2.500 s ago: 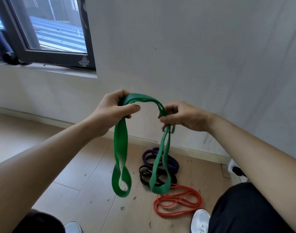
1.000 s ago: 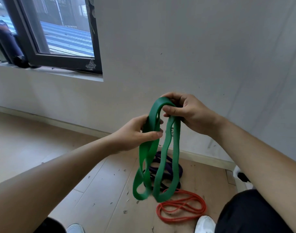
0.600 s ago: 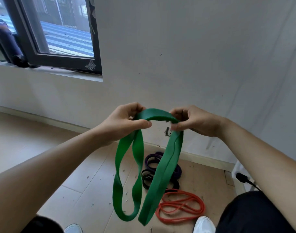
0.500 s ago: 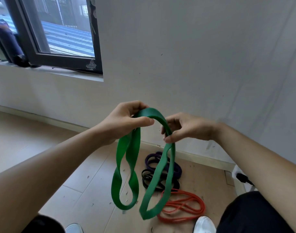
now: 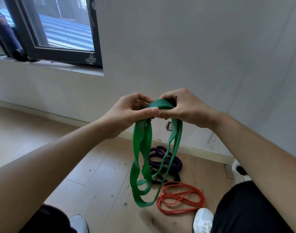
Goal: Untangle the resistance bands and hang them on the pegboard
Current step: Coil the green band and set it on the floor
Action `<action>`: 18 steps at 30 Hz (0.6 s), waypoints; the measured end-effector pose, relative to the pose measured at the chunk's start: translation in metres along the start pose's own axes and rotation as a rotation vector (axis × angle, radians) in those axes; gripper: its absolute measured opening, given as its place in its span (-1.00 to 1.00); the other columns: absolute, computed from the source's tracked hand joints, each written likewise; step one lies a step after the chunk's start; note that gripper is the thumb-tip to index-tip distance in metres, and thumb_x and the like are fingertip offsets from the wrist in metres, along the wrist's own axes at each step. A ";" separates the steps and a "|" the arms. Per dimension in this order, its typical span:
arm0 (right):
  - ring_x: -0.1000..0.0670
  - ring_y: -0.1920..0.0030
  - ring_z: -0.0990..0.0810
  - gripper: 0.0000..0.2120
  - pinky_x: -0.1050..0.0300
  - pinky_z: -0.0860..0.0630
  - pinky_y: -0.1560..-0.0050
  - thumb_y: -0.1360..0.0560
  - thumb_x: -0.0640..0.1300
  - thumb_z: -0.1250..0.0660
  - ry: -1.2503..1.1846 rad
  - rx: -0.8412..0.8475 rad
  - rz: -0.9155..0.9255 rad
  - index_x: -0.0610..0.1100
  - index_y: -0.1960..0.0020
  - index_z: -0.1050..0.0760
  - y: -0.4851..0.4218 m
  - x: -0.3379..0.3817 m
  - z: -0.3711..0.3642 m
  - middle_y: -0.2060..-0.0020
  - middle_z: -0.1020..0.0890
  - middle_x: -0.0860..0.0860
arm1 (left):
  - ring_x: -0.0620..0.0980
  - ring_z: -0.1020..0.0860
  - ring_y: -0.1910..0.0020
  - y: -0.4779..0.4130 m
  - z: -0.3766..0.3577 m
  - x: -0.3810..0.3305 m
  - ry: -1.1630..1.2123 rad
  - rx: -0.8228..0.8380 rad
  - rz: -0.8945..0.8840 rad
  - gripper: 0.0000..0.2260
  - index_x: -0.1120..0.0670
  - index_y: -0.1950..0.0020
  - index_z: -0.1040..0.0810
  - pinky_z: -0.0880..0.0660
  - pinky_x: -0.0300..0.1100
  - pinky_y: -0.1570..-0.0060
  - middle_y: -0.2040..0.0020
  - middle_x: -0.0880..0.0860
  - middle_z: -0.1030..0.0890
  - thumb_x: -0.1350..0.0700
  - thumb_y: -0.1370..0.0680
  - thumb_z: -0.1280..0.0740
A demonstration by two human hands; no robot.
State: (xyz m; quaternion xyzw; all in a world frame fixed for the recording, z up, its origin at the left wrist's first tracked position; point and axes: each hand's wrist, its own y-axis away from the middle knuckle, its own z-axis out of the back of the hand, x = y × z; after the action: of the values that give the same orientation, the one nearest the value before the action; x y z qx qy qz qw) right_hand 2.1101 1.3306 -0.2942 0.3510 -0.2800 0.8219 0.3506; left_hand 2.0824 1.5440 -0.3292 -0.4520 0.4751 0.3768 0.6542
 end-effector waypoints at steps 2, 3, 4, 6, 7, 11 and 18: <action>0.09 0.28 -0.59 -0.77 0.23 -0.54 0.24 -0.45 -0.11 -0.55 -0.046 -0.043 0.000 -0.24 0.01 -0.65 0.000 -0.002 0.002 0.29 -0.63 -0.02 | 0.07 -0.71 0.02 -0.002 0.008 0.006 0.017 -0.041 0.032 -0.54 0.16 -0.15 -0.47 -0.65 -0.06 -0.01 -0.03 0.11 -0.68 0.04 -0.39 -0.59; 0.10 0.26 -0.59 -0.77 0.20 -0.57 0.19 -0.45 -0.11 -0.54 -0.089 -0.066 0.001 -0.25 -0.01 -0.65 0.000 -0.004 0.003 0.26 -0.63 -0.02 | 0.07 -0.71 0.02 -0.002 0.012 0.010 -0.003 -0.042 0.045 -0.55 0.17 -0.15 -0.47 -0.65 -0.03 -0.03 -0.03 0.10 -0.67 0.07 -0.40 -0.59; 0.09 0.23 -0.59 -0.74 0.15 -0.58 0.14 -0.45 -0.10 -0.52 -0.128 -0.085 0.006 -0.26 -0.03 -0.64 0.000 -0.005 0.004 0.24 -0.63 -0.02 | 0.08 -0.71 0.01 -0.002 0.017 0.014 -0.045 -0.019 0.062 -0.56 0.18 -0.15 -0.48 -0.65 0.02 -0.07 -0.04 0.11 -0.68 0.09 -0.40 -0.59; 0.09 0.21 -0.57 -0.74 0.08 -0.58 0.09 -0.48 -0.08 -0.49 -0.181 -0.112 0.018 -0.26 -0.05 -0.63 0.000 -0.007 0.003 0.21 -0.60 -0.03 | 0.12 -0.70 -0.06 0.001 0.022 0.026 -0.147 0.074 0.121 -0.57 0.19 -0.21 -0.53 -0.61 0.13 -0.17 -0.09 0.15 -0.69 0.08 -0.41 -0.55; 0.10 0.22 -0.57 -0.78 0.06 -0.58 0.08 -0.50 -0.10 -0.47 -0.207 -0.124 0.022 -0.24 -0.05 -0.63 0.000 -0.008 0.003 0.21 -0.60 0.00 | 0.13 -0.69 -0.09 0.003 0.022 0.032 -0.192 0.126 0.156 -0.57 0.15 -0.24 -0.55 -0.60 0.15 -0.19 -0.12 0.14 -0.70 0.06 -0.43 -0.53; 0.17 0.35 -0.49 -0.86 0.01 -0.56 0.04 -0.52 -0.12 -0.42 -0.326 -0.182 0.033 -0.17 -0.03 -0.58 0.001 -0.007 0.005 0.36 -0.55 0.17 | 0.02 -0.69 -0.10 0.008 0.013 0.057 -0.341 0.231 0.273 -0.75 0.01 -0.21 -0.63 -0.61 0.05 -0.19 -0.10 0.05 -0.72 0.05 -0.54 -0.46; 0.03 0.34 -0.38 -0.83 0.15 -0.49 0.15 -0.52 -0.08 -0.44 -0.489 -0.296 0.070 -0.15 -0.01 -0.55 0.005 -0.009 0.021 0.42 -0.41 0.07 | 0.00 -0.68 -0.06 0.000 0.005 0.079 -0.395 0.171 0.347 -0.86 0.05 -0.15 -0.64 -0.64 -0.10 -0.10 -0.07 0.08 -0.70 0.14 -0.61 -0.40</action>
State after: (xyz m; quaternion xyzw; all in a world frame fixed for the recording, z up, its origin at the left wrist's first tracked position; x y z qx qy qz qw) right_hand 2.1192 1.3096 -0.2898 0.4740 -0.4851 0.6745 0.2917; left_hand 2.1043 1.5543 -0.4042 -0.2247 0.4388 0.5225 0.6957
